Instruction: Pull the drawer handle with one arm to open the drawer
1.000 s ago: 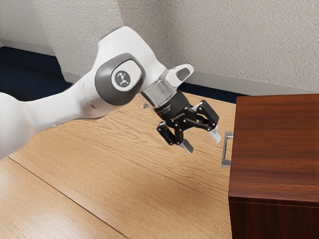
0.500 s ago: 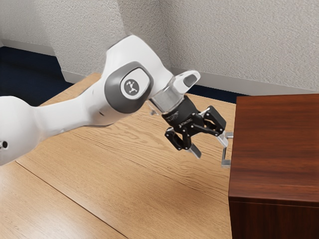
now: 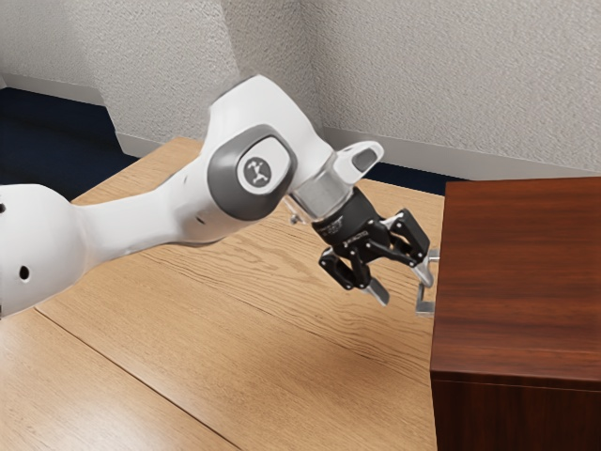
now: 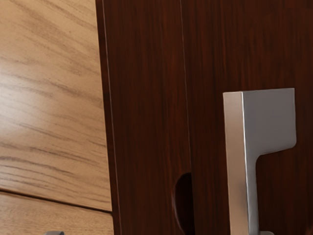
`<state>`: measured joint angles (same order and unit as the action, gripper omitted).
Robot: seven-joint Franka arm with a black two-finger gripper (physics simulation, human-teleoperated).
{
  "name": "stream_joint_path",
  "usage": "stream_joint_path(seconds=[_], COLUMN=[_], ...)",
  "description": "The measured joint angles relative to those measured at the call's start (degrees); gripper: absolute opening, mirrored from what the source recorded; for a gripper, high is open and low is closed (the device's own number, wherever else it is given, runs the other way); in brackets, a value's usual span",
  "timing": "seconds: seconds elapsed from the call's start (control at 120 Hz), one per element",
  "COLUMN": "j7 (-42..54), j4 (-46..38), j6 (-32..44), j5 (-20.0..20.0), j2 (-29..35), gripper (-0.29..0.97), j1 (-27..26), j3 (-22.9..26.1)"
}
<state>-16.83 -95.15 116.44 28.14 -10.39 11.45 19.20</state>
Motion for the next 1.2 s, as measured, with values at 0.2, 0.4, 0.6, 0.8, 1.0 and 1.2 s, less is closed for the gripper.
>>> stream_joint_path(seconds=[0.2, 0.4, 0.6, 0.8, 1.0, 1.2], j7=[-0.08, -0.07, 0.03, 0.29, 0.79, 1.26], j4=[-0.04, -0.08, -0.07, -0.07, -0.05, 0.1], j6=[0.11, -0.38, -1.99, -4.35, -7.2, -11.02], j5=[-0.13, -0.2, -0.36, -0.62, -2.28, -4.66], j2=[-0.1, 0.3, 0.68, 1.03, 1.96, 2.81], gripper=[0.42, 0.39, 0.39, 0.38, 0.38, 0.38], j1=[0.26, 0.9, 1.0, 2.2, 3.74, 4.36], j3=[-0.03, -0.44, -2.27, -3.83, -4.28, -5.95])
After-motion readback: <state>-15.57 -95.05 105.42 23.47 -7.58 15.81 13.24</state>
